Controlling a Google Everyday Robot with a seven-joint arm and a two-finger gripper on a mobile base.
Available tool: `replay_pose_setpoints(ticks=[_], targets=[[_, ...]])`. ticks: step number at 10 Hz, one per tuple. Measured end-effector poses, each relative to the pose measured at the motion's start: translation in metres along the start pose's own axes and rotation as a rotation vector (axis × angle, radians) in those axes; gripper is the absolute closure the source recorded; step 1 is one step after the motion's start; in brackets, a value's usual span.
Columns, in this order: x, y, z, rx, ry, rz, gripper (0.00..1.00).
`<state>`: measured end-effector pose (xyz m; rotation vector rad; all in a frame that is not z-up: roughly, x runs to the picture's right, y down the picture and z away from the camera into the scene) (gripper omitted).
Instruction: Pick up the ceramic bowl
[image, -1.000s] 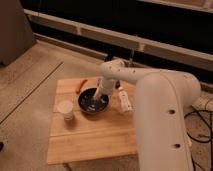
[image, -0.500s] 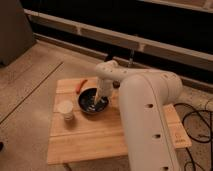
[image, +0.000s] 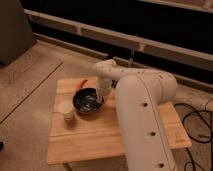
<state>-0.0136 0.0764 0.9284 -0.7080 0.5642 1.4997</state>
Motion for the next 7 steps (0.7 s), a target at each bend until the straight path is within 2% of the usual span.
replay_pose_setpoints(ticks=[1, 2, 4, 6, 7], targets=[[-0.006, 0.001, -0.01, -0.015, -0.028, 0.011, 1.0], [-0.02, 0.002, -0.034, -0.045, -0.096, 0.027, 1.0], [-0.042, 0.007, -0.099, -0.105, -0.263, 0.027, 1.0], [-0.045, 0.017, -0.161, -0.143, -0.412, -0.014, 1.0], [-0.044, 0.02, -0.17, -0.149, -0.434, -0.024, 1.0]])
